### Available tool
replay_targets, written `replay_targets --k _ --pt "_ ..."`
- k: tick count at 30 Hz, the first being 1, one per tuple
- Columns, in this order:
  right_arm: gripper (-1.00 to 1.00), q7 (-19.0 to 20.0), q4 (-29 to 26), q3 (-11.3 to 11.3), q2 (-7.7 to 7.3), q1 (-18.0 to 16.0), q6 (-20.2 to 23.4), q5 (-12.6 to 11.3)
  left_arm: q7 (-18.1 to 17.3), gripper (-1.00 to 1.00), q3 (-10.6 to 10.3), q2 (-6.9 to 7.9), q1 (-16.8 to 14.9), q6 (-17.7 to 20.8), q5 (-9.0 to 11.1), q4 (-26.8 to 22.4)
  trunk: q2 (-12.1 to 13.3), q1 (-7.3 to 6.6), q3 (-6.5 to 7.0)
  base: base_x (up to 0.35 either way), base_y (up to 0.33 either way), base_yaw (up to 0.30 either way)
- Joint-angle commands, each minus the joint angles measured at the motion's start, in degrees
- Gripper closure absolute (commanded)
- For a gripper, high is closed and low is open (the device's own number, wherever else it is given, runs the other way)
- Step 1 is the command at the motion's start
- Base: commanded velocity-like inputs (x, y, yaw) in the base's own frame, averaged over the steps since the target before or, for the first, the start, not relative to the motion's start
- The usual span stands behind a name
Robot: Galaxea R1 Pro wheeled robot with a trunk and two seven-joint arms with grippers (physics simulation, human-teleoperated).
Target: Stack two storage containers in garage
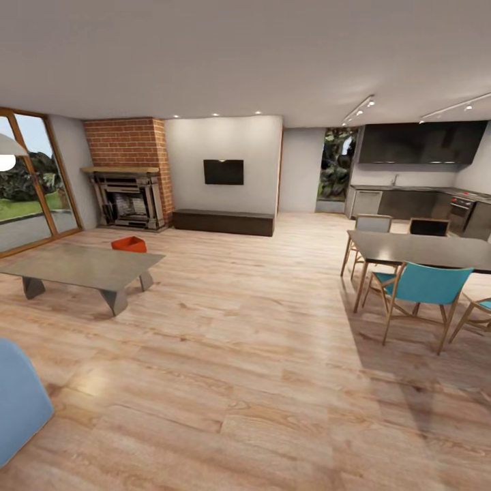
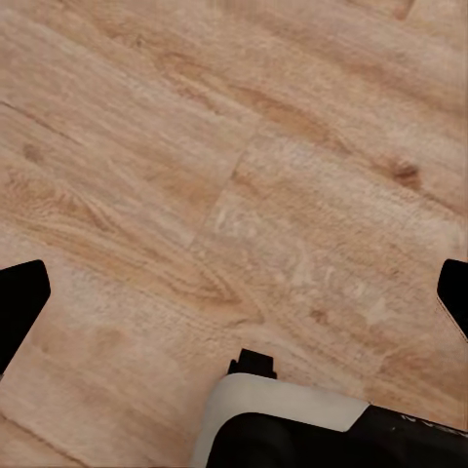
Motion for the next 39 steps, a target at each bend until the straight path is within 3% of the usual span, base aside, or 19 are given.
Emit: replay_targets --k 1,39 --pt "-1.00 0.1 0.2 0.0 -0.01 -0.1 -0.4 0.2 0.1 -1.00 0.0 -0.01 0.0 -0.2 0.2 0.1 -0.1 0.06 -0.05 0.320 0.000 0.000" --pt "-1.00 0.1 0.2 0.0 -0.03 -0.1 -0.4 0.1 0.1 -1.00 0.0 0.10 0.0 -0.2 0.2 0.1 -0.1 0.06 -0.05 0.320 0.000 0.004"
